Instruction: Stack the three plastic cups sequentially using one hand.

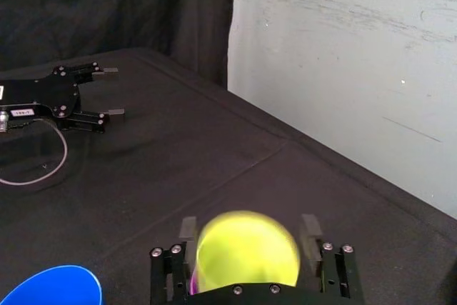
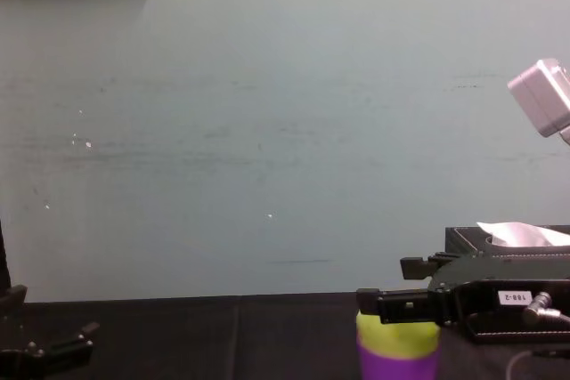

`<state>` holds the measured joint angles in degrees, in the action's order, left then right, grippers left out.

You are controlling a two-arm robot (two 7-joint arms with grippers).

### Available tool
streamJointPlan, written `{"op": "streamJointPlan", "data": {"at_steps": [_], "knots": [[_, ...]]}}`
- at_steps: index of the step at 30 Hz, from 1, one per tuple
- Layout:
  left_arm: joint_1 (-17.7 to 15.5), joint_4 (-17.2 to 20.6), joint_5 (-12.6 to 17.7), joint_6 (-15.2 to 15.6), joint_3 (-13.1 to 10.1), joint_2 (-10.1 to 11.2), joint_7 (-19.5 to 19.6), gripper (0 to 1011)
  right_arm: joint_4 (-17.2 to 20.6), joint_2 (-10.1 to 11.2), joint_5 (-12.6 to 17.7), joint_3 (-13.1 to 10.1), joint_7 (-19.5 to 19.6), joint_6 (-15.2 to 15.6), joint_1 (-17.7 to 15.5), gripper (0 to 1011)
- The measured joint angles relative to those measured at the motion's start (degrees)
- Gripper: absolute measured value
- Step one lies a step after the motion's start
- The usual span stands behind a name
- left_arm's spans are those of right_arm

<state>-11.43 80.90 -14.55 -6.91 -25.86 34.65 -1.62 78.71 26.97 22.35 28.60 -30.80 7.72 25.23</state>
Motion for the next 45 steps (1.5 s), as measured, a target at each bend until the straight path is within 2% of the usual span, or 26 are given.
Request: {"op": "streamJointPlan", "data": {"at_steps": [4, 14, 17, 23, 27, 29, 30, 32, 33, 36, 39, 43, 45], "knots": [[0.0, 0.0, 0.0, 0.0, 0.0, 0.0, 0.0, 1011, 0.04, 0.0, 0.04, -0.02, 0.01, 0.05, 0.0, 1000], [0.0, 0.0, 0.0, 0.0, 0.0, 0.0, 0.0, 1011, 0.1, 0.0, 0.07, -0.07, 0.02, 0.1, 0.0, 1000], [0.0, 0.0, 0.0, 0.0, 0.0, 0.0, 0.0, 1011, 1.13, 0.57, 0.26, -0.76, 0.02, -0.27, -0.61, 1000], [0.0, 0.0, 0.0, 0.0, 0.0, 0.0, 0.0, 1012, 6.28, 2.91, 1.12, -1.93, 0.01, 0.17, -3.19, 1000], [0.0, 0.0, 0.0, 0.0, 0.0, 0.0, 0.0, 1012, 10.57, 5.5, 1.73, -2.41, -0.63, 1.07, -5.56, 1000], [0.0, 0.0, 0.0, 0.0, 0.0, 0.0, 0.0, 1011, 13.89, 8.09, 2.26, -2.61, -1.54, 1.93, -7.74, 1000], [0.0, 0.0, 0.0, 0.0, 0.0, 0.0, 0.0, 1011, 13.89, 8.09, 2.26, -2.61, -1.54, 1.93, -7.74, 1000], [0.0, 0.0, 0.0, 0.0, 0.0, 0.0, 0.0, 1011, 17.17, 11.28, 2.35, -2.61, -2.45, 3.06, -9.95, 1000], [0.0, 0.0, 0.0, 0.0, 0.0, 0.0, 0.0, 1011, 17.17, 11.28, 2.35, -2.61, -2.45, 3.06, -9.95, 1000], [0.0, 0.0, 0.0, 0.0, 0.0, 0.0, 0.0, 1011, 20.78, 15.39, 2.58, -3.2, -2.91, 4.22, -13.17, 1000], [0.0, 0.0, 0.0, 0.0, 0.0, 0.0, 0.0, 1011, 23.01, 18.29, 2.95, -3.88, -3.16, 4.4, -15.85, 1000], [0.0, 0.0, 0.0, 0.0, 0.0, 0.0, 0.0, 1011, 24.23, 20.24, 3.54, -4.08, -3.89, 4.12, -18.25, 1000], [0.0, 0.0, 0.0, 0.0, 0.0, 0.0, 0.0, 1011, 24.28, 20.49, 3.77, -3.97, -4.19, 3.9, -18.83, 1000]]}}
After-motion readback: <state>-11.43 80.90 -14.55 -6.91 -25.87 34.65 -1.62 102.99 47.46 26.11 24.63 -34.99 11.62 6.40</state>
